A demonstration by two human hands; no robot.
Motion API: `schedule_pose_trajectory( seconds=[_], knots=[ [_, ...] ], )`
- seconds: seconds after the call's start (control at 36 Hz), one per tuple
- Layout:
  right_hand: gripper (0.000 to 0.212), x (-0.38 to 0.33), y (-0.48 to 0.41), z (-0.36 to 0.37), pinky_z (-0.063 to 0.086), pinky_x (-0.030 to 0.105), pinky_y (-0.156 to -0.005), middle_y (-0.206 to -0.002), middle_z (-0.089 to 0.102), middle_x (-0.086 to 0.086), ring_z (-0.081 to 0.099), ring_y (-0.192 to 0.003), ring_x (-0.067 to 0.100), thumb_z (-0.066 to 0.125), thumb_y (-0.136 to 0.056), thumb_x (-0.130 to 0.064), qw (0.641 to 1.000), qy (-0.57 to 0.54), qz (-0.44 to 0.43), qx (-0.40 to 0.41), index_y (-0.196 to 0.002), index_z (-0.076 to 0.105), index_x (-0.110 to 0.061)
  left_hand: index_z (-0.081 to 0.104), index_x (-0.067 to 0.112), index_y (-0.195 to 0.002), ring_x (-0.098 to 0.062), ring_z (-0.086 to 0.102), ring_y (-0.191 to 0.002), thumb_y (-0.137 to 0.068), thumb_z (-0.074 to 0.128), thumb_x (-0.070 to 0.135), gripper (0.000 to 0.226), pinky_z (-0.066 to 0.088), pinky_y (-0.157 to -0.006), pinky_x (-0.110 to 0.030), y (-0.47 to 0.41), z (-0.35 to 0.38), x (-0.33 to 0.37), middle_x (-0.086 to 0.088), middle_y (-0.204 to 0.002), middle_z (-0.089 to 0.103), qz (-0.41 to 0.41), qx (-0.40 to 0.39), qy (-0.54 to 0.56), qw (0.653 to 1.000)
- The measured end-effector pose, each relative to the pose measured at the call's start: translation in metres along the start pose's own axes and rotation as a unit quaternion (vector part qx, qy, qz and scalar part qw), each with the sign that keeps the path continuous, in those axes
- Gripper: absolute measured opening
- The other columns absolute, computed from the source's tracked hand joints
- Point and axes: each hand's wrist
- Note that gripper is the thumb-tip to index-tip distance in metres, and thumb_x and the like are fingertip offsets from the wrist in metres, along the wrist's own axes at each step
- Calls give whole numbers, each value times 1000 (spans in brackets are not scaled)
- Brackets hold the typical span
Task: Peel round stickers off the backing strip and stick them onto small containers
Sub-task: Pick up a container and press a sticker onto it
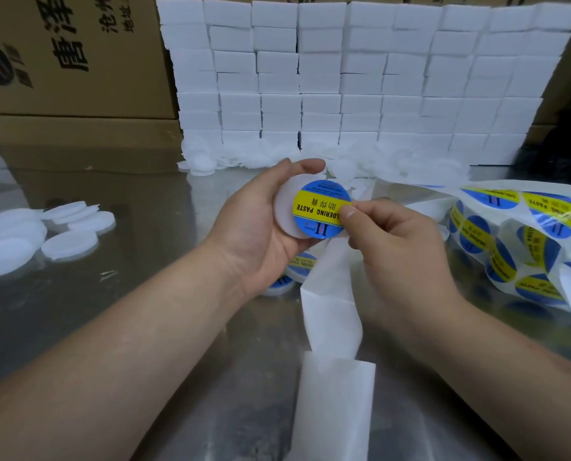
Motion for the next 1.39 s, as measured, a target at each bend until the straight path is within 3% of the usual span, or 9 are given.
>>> schedule_pose_trajectory(
  seconds=[0.17,0.33,0.44,0.5,0.61,0.72,1.0,1.39],
  knots=[
    [25,1,-1,0,38,4,-54,-61,59,-14,53,-56,-9,63,-84,-19,1000,-1,0,-2,-61,65,-30,61,11,-94,-28,62,-84,-69,53,29,32,55,-77,-37,0,1,-3,-21,-94,64,7,-15,0,1000],
    [28,5,-2,0,40,5,-56,-55,59,-20,54,-56,-9,64,-83,-20,1000,-4,-3,-2,-58,66,-31,62,13,-91,-23,66,-80,-88,47,15,15,56,-73,-33,0,1,-6,-15,-88,68,18,-21,-4,1000],
    [31,6,-3,1,38,5,-54,-53,59,-22,53,-55,-8,64,-83,-20,1000,6,-9,-3,-54,66,-33,64,15,-87,-22,66,-82,-79,55,15,13,57,-72,-31,-1,1,-8,-12,-86,71,33,-27,-19,999],
    [33,6,-3,1,38,5,-54,-53,59,-22,53,-55,-8,64,-83,-20,1000,9,-11,-4,-53,65,-33,64,16,-89,-22,67,-81,-71,58,18,19,57,-74,-31,-1,1,-8,-10,-86,72,36,-31,-29,998],
    [24,6,-2,0,37,4,-53,-53,58,-21,53,-55,-9,63,-83,-22,1000,17,-9,-10,-61,65,-31,63,15,-93,-22,67,-81,-85,53,9,15,57,-75,-32,0,1,-8,-12,-93,70,37,-22,-27,999],
    [21,4,-1,-1,38,5,-54,-60,59,-15,53,-57,-9,63,-84,-24,999,30,-12,-11,-64,65,-31,63,16,-94,-22,67,-83,-86,51,5,17,57,-75,-32,0,2,-7,-14,-98,69,38,-18,-28,999],
    [25,6,-2,-1,38,5,-54,-55,58,-24,53,-57,-9,63,-83,-25,999,39,-16,-5,-60,63,-33,63,18,-92,-21,67,-84,-88,51,3,20,57,-77,-32,1,3,-8,-8,-93,71,49,-13,-50,997],
    [25,5,-2,-2,38,7,-55,-62,57,-12,51,-58,-8,62,-84,-27,998,66,-12,1,-60,63,-33,65,23,-90,-18,67,-88,-88,51,-3,29,55,-84,-33,5,5,-8,-4,-94,71,56,-1,-111,992]
  ],
)
Point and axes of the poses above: each hand's wrist, its own y-axis away from the middle knuckle, its own z-axis out of the palm, x = y × z
